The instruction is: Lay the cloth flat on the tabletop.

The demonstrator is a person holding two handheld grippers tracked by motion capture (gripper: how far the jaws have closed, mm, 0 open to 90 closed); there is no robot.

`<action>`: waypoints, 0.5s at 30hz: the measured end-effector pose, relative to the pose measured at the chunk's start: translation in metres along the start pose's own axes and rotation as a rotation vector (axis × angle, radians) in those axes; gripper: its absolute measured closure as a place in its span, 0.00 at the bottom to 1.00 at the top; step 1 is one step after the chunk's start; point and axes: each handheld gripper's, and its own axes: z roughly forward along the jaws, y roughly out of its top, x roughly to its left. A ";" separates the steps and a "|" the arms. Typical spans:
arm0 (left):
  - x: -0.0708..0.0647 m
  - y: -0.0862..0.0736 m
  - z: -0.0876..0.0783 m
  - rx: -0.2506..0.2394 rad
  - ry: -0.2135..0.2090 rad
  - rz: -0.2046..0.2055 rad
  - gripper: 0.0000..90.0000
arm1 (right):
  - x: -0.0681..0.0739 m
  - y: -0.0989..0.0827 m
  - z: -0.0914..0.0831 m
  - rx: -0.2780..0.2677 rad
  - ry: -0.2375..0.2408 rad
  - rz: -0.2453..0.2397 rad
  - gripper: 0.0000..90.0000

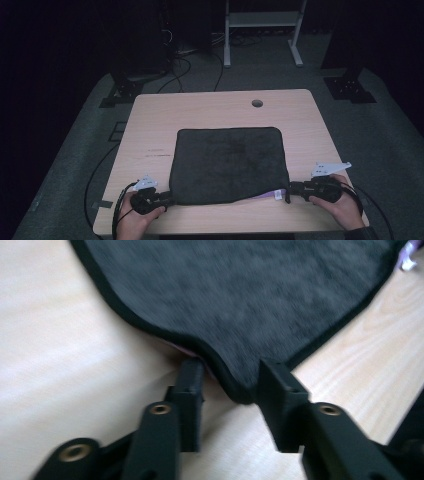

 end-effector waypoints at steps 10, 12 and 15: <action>0.015 0.018 -0.007 -0.067 0.077 0.063 0.52 | -0.013 0.013 -0.001 -0.092 -0.161 -0.015 0.46; 0.019 0.023 -0.004 -0.062 0.088 0.076 0.52 | -0.020 0.014 0.003 -0.077 -0.219 -0.002 0.44; 0.026 0.030 0.002 -0.064 0.104 0.097 0.52 | -0.030 0.015 0.010 -0.054 -0.274 0.007 0.41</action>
